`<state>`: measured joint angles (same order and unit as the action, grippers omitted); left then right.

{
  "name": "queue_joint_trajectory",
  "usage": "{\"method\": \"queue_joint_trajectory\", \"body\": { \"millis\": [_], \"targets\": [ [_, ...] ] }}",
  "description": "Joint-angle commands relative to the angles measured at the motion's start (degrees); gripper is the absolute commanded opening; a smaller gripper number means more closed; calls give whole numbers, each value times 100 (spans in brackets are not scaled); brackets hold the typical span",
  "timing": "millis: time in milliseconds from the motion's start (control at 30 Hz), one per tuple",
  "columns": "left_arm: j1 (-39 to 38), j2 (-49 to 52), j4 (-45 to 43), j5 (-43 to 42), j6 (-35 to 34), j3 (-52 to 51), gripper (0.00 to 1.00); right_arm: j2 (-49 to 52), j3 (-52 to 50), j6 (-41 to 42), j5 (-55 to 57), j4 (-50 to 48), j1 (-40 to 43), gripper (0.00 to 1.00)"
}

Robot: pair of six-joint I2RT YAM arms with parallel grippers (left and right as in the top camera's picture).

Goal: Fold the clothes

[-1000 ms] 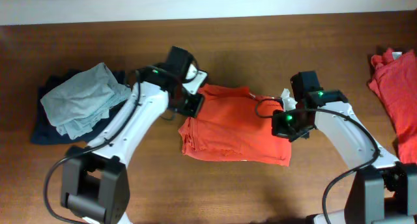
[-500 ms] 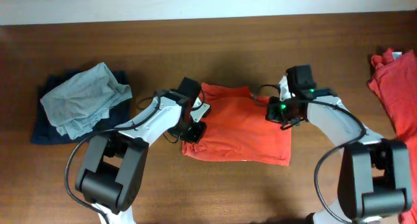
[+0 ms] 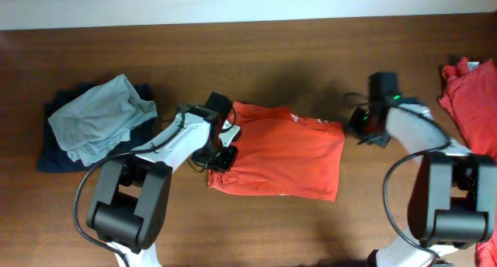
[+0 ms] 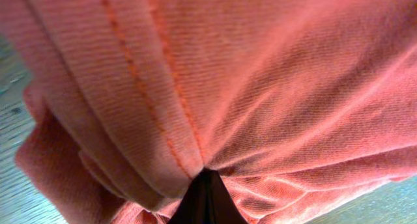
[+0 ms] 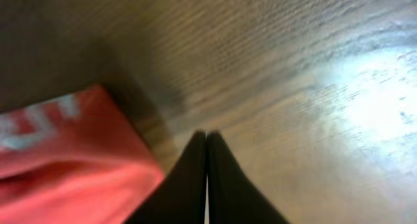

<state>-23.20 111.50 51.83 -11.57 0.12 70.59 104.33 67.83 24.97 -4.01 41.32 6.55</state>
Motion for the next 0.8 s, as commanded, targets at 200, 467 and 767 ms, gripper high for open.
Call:
{"method": "queue_joint_trajectory", "body": {
  "millis": [200, 467, 767],
  "targets": [
    [59, -330, 76, -267, -109, 629, 17, 7, 728, -1613, -2251, 1683, 348, 50],
    [116, -699, 949, -83, -120, 2205, 35, 20, -361, -1921, -2111, 1572, 328, 77],
    [164, -778, 1705, 614, -116, 3491, 44, 20, -1624, -2177, -3333, -72, 310, 78]
  ]
}}
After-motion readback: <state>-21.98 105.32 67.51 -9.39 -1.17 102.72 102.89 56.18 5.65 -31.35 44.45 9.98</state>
